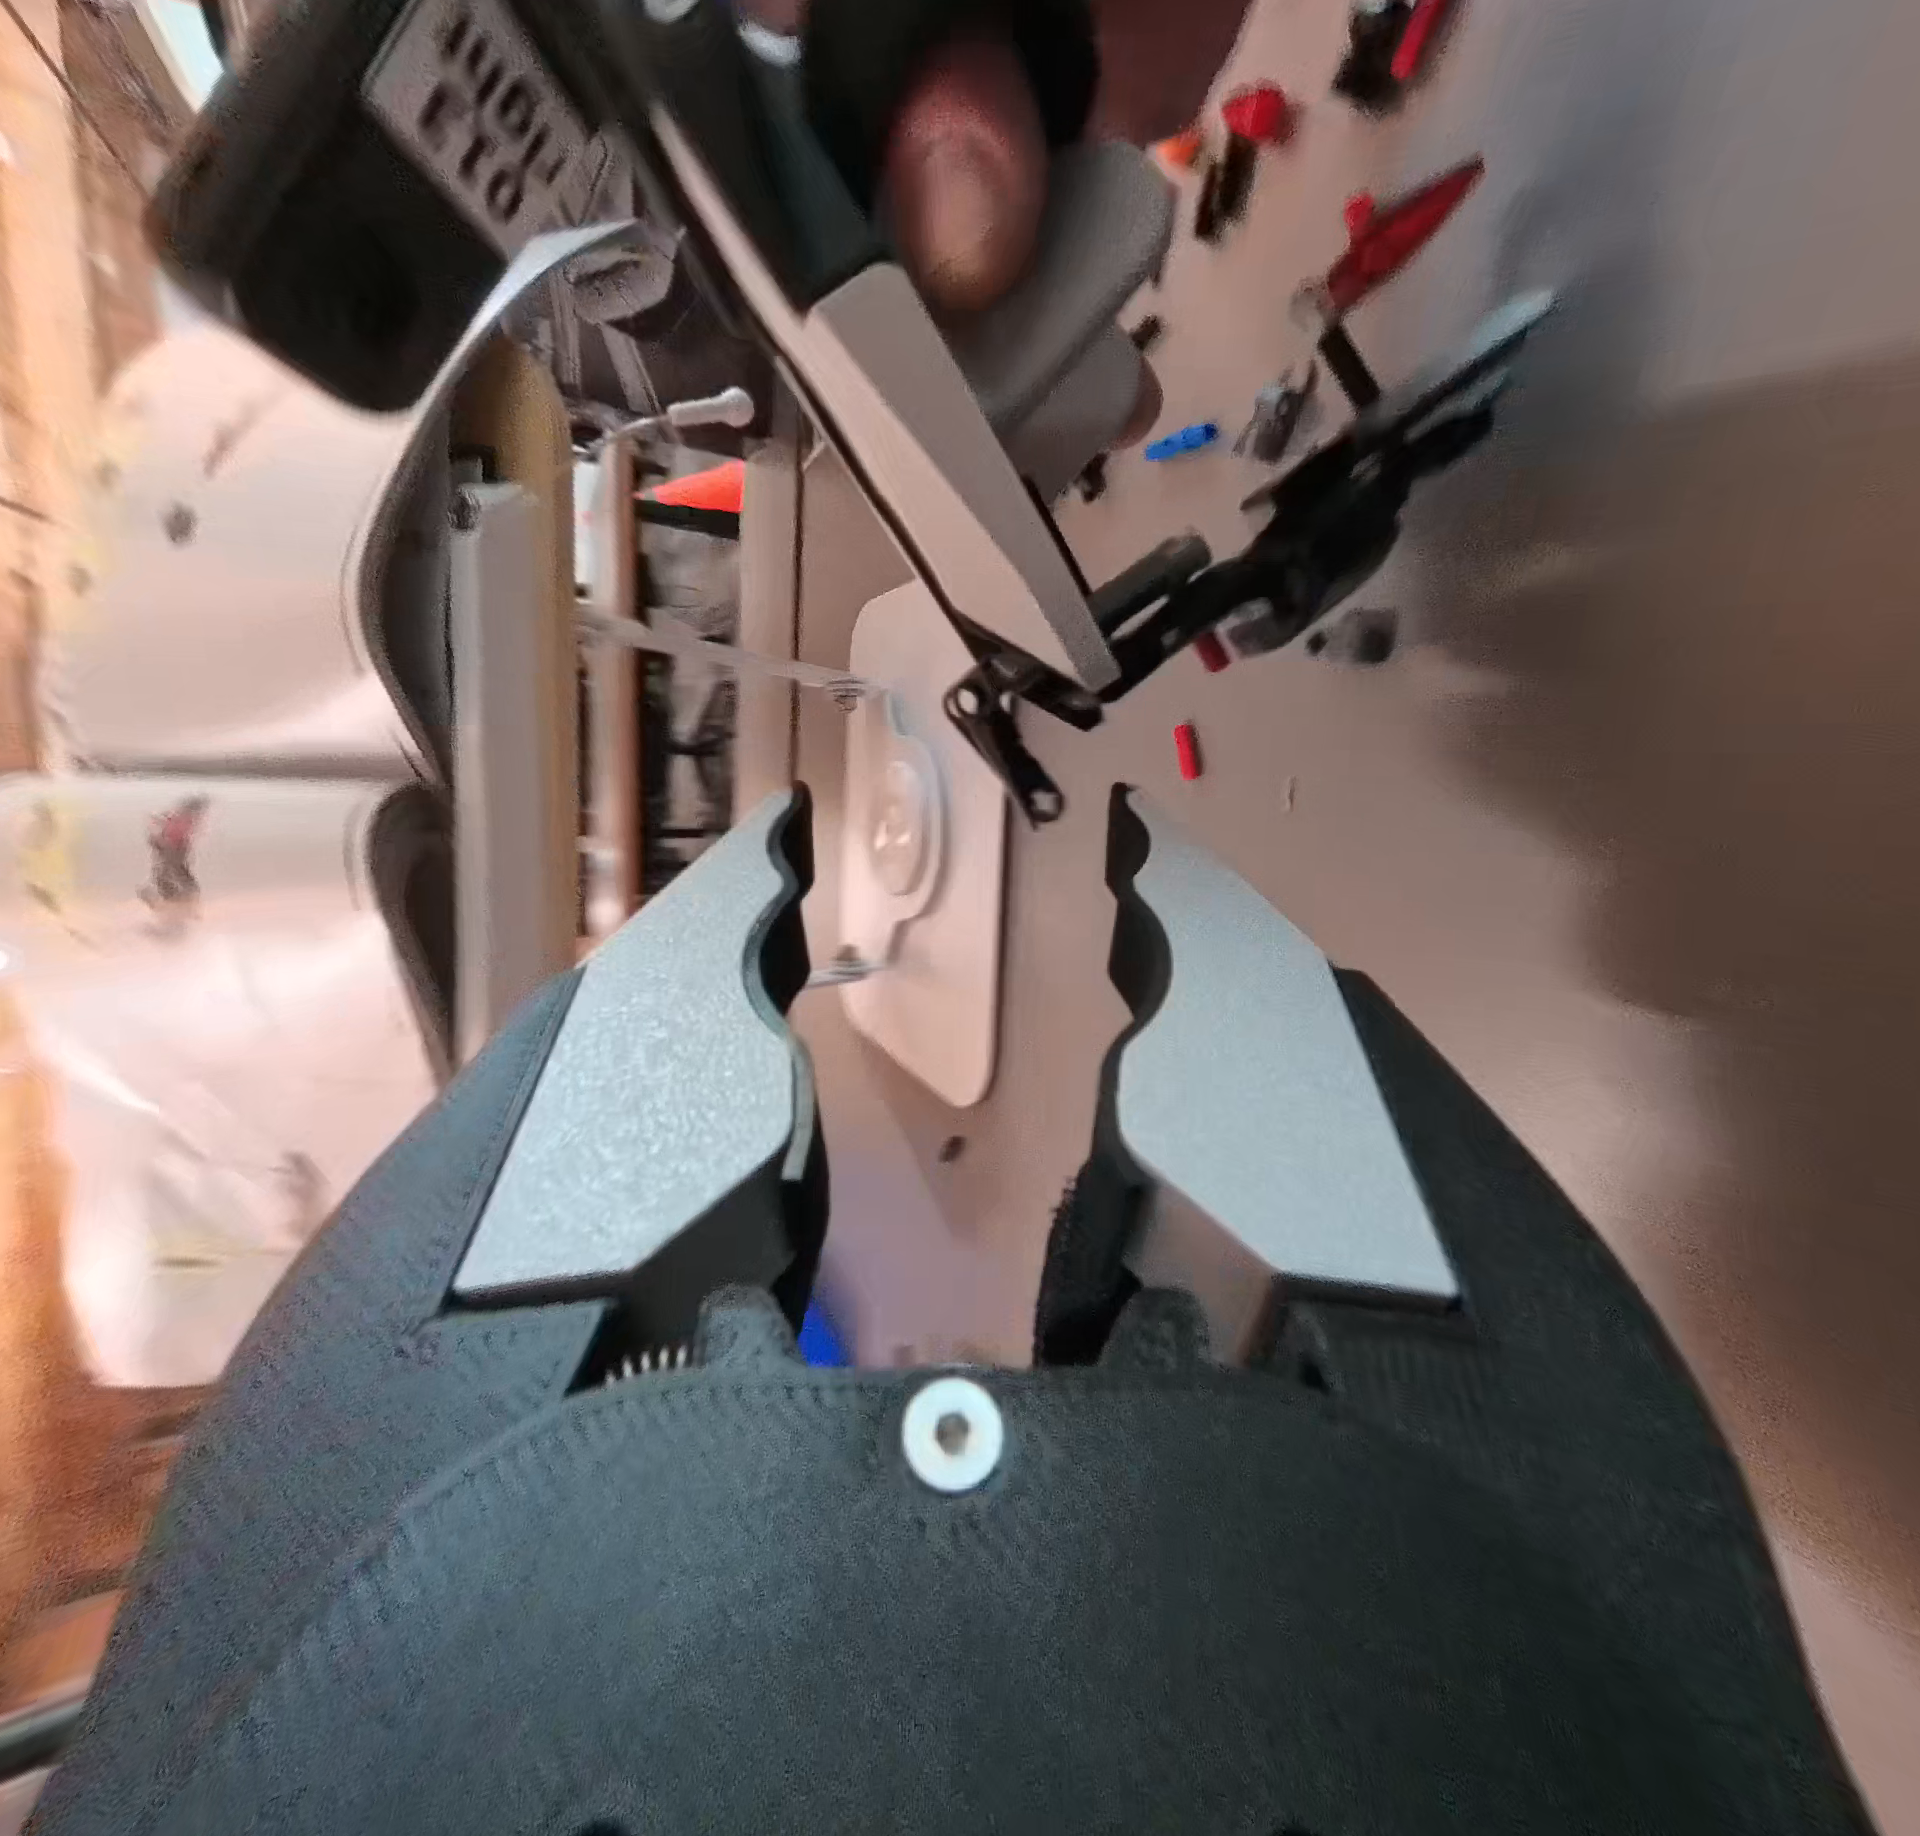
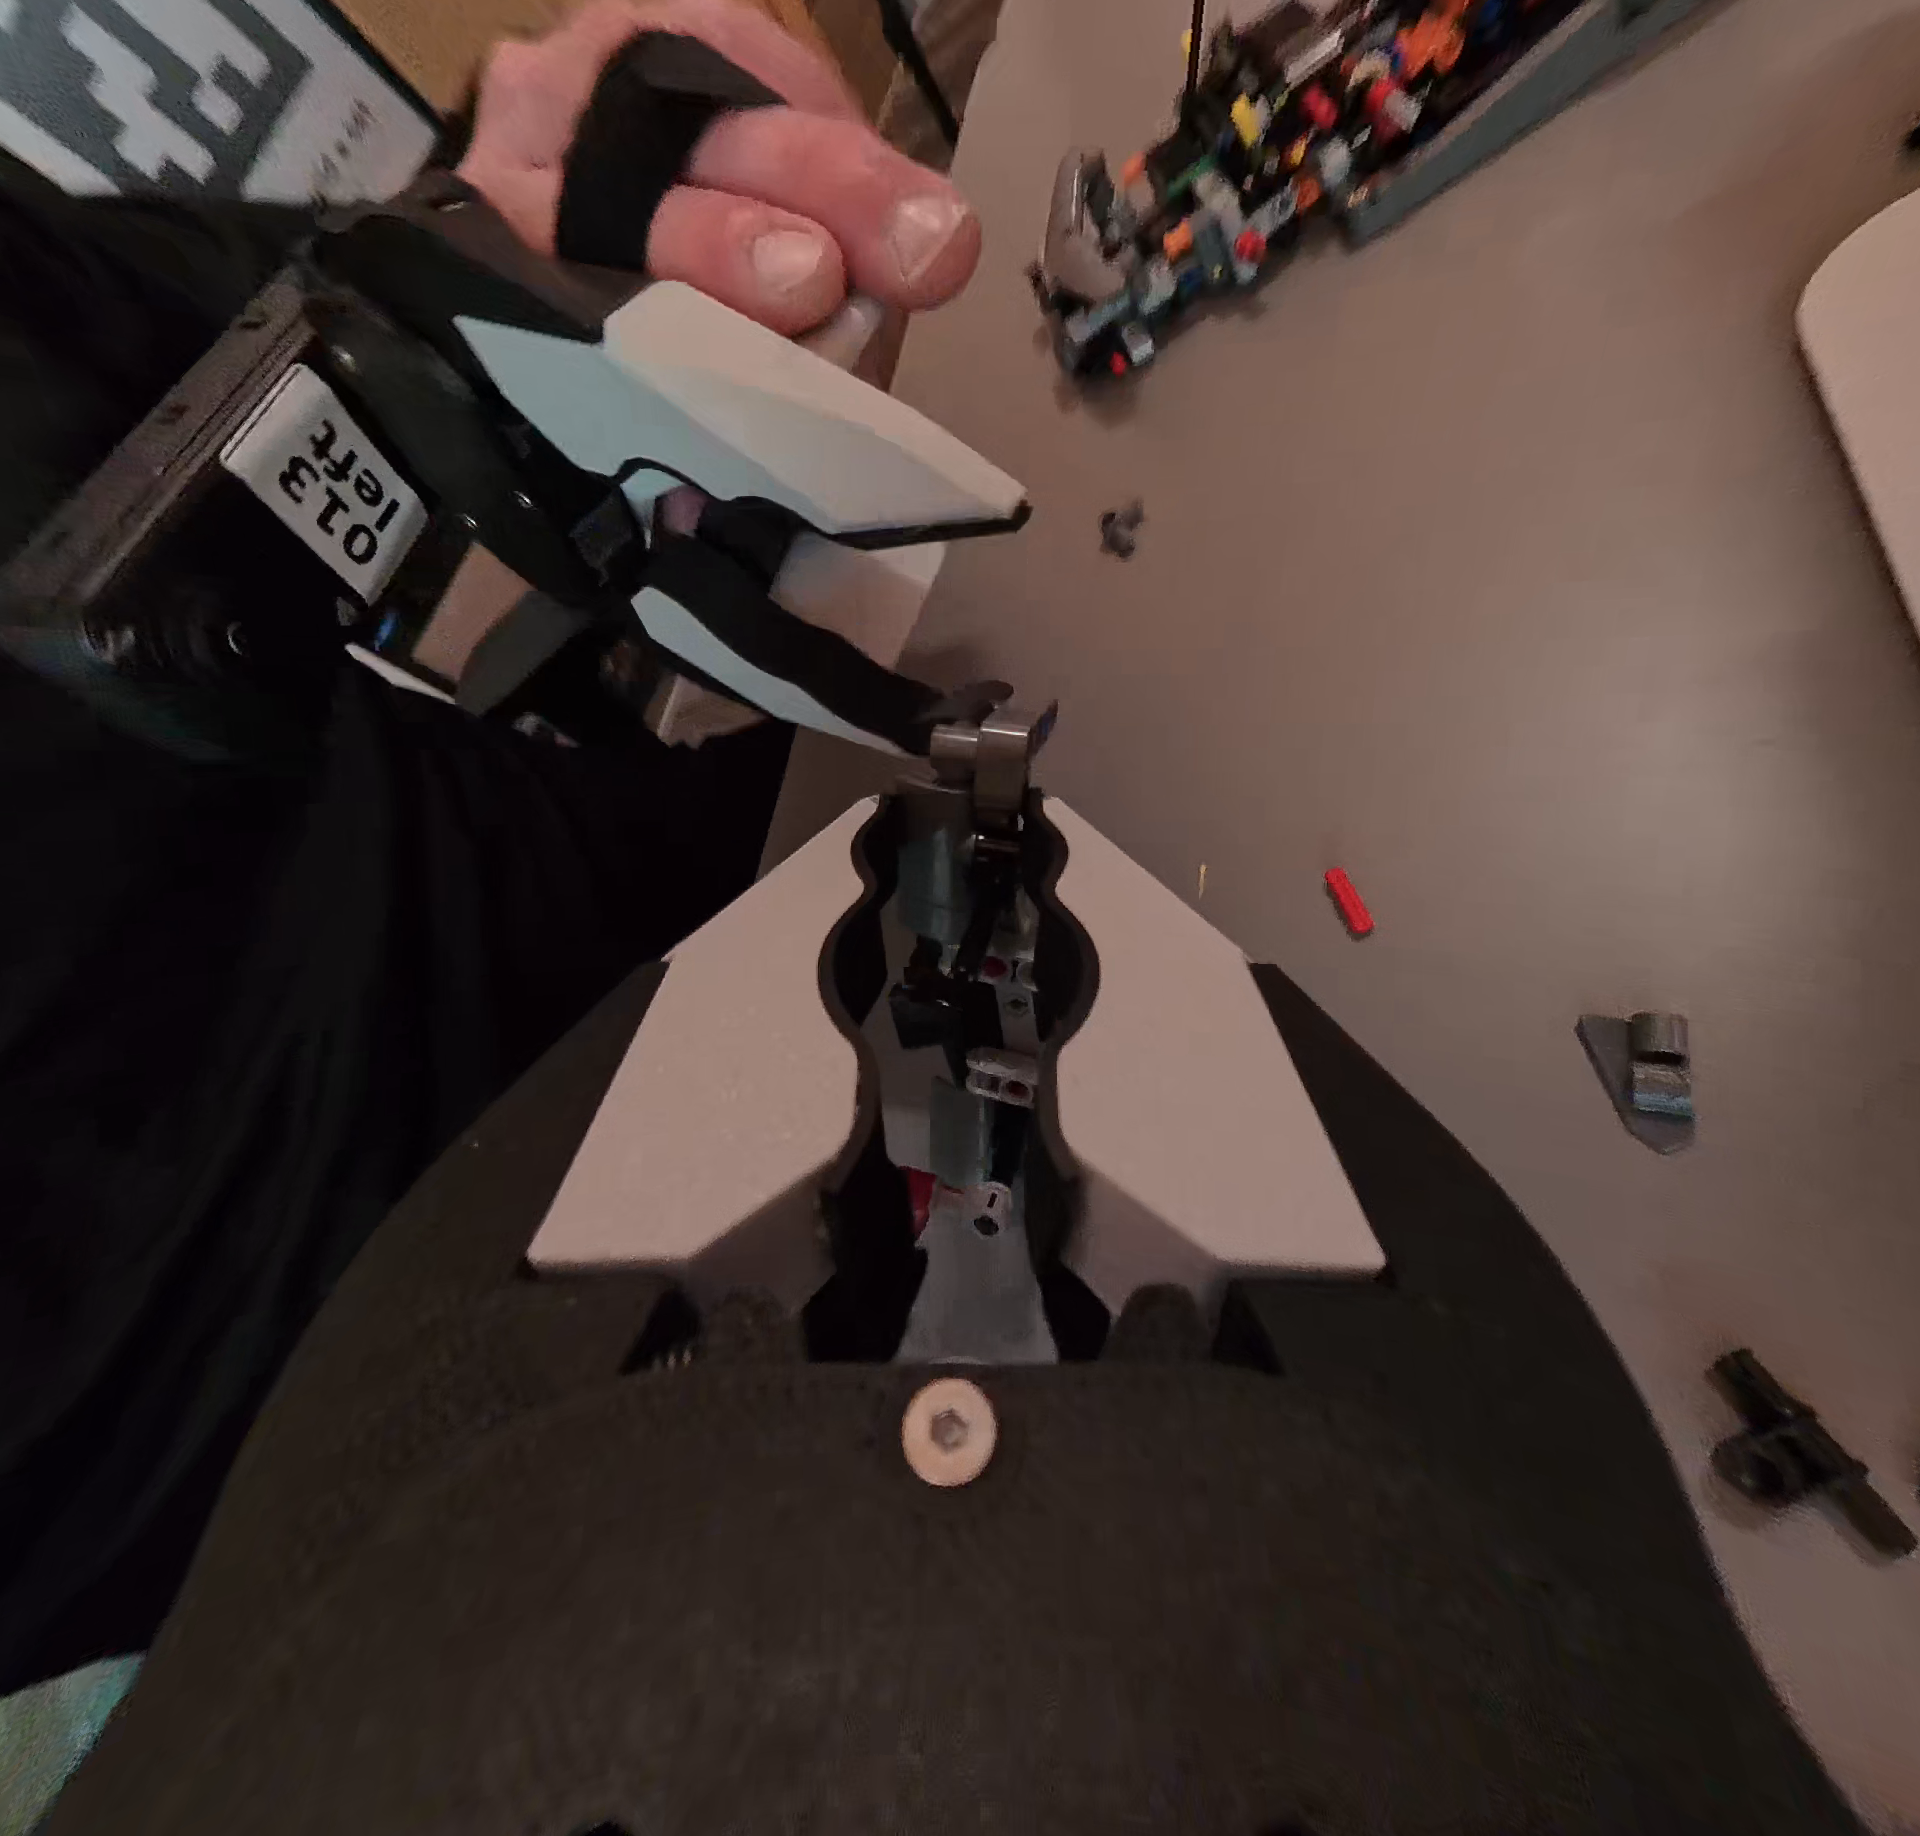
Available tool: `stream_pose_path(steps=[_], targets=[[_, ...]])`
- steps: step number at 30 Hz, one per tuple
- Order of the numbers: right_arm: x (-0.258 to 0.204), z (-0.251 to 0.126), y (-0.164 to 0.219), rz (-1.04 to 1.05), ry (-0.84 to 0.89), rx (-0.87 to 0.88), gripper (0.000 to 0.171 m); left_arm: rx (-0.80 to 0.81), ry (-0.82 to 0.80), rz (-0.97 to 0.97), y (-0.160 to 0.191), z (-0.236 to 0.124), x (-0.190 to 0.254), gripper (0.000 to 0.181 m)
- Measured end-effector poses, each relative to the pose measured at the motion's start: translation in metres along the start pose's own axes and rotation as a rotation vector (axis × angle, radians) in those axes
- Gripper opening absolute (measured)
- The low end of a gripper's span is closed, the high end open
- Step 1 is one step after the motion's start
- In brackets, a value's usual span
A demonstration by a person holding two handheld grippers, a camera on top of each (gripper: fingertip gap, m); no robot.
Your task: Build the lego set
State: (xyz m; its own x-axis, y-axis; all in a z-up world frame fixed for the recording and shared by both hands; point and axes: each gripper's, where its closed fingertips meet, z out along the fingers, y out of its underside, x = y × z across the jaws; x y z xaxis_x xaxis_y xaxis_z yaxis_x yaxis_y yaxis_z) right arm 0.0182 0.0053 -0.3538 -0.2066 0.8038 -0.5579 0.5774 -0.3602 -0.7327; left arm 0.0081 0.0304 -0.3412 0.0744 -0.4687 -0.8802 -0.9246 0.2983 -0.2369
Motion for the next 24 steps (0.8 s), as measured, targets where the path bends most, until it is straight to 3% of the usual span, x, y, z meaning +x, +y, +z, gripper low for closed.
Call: stream_pose_path(steps=[5, 16, 24], targets=[[0.002, -0.010, -0.020, 0.023, 0.045, 0.166, 0.021, 0.122, 0.068, -0.308, -0.018, -0.006, -0.004, 0.070], [0.022, -0.029, -0.045, 0.041, 0.226, 0.395, 0.021, 0.122, 0.029, -0.389, -0.023, 0.019, -0.020, 0.060], [0.028, -0.034, -0.054, 0.008, 0.280, 0.419, 0.021, 0.140, 0.006, -0.403, -0.012, 0.017, -0.033, 0.067]])
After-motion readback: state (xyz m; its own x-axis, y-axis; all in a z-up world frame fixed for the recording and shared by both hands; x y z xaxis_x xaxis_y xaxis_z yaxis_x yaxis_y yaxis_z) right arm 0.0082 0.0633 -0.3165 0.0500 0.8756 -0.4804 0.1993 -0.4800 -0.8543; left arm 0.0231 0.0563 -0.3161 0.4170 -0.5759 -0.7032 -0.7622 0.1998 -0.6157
